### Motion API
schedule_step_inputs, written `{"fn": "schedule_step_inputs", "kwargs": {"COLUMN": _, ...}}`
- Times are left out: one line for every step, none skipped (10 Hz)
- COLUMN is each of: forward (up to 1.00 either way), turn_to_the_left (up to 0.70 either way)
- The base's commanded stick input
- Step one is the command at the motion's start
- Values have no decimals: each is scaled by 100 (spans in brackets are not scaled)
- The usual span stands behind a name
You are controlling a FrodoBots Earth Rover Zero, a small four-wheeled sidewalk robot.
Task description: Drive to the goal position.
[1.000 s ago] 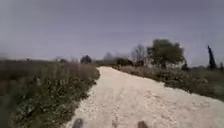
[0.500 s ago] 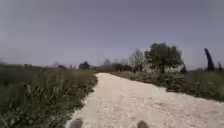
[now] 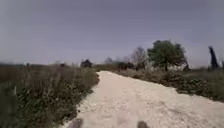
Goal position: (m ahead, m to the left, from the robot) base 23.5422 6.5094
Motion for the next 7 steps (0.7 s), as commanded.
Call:
{"fn": "schedule_step_inputs", "kwargs": {"forward": 67, "turn_to_the_left": 0}}
{"fn": "schedule_step_inputs", "kwargs": {"forward": 67, "turn_to_the_left": 0}}
{"fn": "schedule_step_inputs", "kwargs": {"forward": 67, "turn_to_the_left": 0}}
{"fn": "schedule_step_inputs", "kwargs": {"forward": 67, "turn_to_the_left": 0}}
{"fn": "schedule_step_inputs", "kwargs": {"forward": 67, "turn_to_the_left": 0}}
{"fn": "schedule_step_inputs", "kwargs": {"forward": 67, "turn_to_the_left": 0}}
{"fn": "schedule_step_inputs", "kwargs": {"forward": 67, "turn_to_the_left": -3}}
